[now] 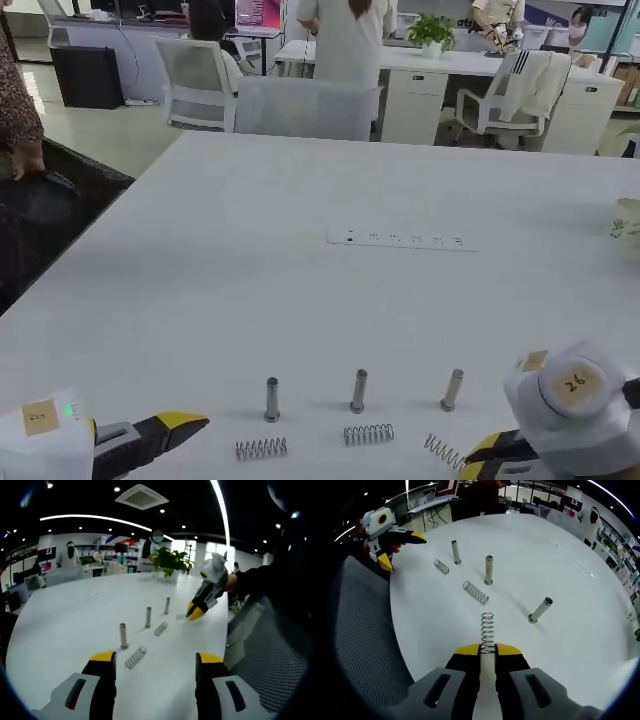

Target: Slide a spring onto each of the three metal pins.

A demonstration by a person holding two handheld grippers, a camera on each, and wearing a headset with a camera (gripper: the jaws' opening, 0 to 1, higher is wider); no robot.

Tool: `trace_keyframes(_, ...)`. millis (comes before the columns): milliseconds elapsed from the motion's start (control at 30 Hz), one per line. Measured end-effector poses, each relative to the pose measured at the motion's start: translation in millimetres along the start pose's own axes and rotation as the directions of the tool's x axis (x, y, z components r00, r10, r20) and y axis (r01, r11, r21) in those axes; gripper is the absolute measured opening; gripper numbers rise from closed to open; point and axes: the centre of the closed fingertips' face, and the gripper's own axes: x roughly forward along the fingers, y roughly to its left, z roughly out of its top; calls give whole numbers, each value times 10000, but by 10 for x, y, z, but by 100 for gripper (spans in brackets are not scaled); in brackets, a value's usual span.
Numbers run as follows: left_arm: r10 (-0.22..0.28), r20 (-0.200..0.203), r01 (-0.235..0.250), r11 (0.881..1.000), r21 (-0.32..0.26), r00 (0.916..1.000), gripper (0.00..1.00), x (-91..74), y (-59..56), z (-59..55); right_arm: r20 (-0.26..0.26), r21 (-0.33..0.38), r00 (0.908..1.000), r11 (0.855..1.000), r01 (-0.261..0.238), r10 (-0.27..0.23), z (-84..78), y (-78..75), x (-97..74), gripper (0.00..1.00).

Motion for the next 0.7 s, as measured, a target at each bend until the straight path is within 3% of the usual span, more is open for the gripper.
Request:
trace_keyframes(400, -477, -80, 479, 9982, 362, 9988, 55, 118, -54, 71, 402, -1086, 9961, 9913, -738, 786, 402, 245, -54, 7)
trace_keyframes(700, -920, -171, 930, 9930, 727, 9956, 51, 223, -131, 149, 371, -2297, 9890, 9644, -1311, 1433, 684, 438, -85, 7)
